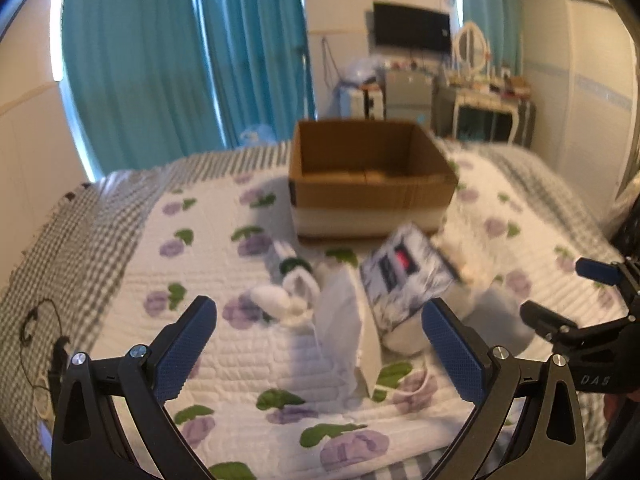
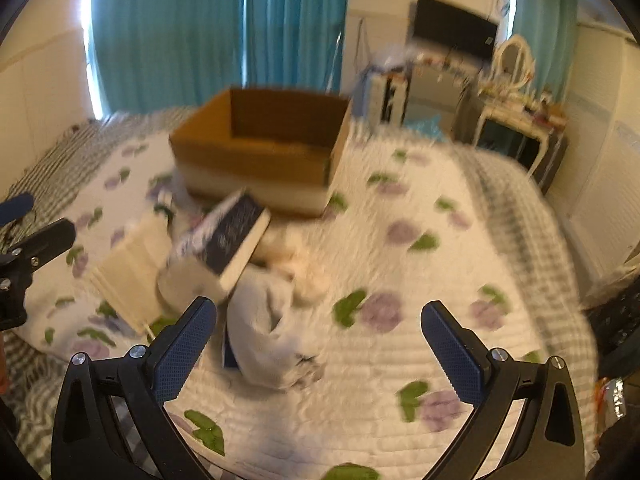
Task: Organize soft objects
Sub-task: 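Grasp the white mesh bundle with the right tool while the left grasps the white cloth bag, then carry both items over the box and open both tools to drop them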
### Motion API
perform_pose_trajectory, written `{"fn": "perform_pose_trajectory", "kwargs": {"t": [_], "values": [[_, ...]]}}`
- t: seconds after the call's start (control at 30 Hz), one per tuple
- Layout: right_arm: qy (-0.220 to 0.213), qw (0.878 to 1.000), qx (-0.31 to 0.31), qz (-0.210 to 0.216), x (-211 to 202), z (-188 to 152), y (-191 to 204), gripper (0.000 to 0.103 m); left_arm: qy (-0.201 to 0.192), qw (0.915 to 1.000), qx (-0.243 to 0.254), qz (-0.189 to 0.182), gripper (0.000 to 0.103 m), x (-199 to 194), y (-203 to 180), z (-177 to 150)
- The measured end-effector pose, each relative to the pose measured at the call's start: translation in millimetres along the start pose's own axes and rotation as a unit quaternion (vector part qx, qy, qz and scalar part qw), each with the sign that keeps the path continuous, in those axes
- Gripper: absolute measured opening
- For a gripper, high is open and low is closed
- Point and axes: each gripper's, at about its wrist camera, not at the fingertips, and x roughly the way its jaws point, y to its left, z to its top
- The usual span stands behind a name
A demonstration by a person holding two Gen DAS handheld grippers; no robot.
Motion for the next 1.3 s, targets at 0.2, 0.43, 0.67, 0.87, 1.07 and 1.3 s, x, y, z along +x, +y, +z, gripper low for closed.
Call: {"fn": "perform_pose_trajectory", "kwargs": {"t": [0.2,0.43,0.67,0.87,1.07,1.3], "values": [[0.063,0.997,0.009,0.046,52.9,-20.0,7.7,0.080,0.047,0.9988,0.007,-0.010,0.090,34.8,-3.0,-10.4],[0.079,0.993,0.012,0.083,63.5,-21.6,15.0,0.051,0.093,0.9939,0.003,-0.059,0.035,58.9,-5.4,-16.2],[0.081,0.995,0.007,0.066,49.2,-16.3,15.8,0.044,0.090,0.9926,0.010,-0.080,0.009,44.4,-5.3,-15.2],[0.056,0.997,0.011,0.047,17.9,-6.2,11.5,0.043,0.065,0.9952,0.010,-0.073,0.008,16.1,5.1,-5.7],[0.013,0.999,0.013,0.045,-20.5,13.0,9.7,0.043,0.023,0.9977,0.011,-0.062,0.008,-17.3,16.8,13.3],[-0.036,0.998,0.001,0.042,-47.8,50.2,16.1,0.043,-0.028,0.9972,0.036,-0.059,0.008,-37.6,18.4,50.4]]}}
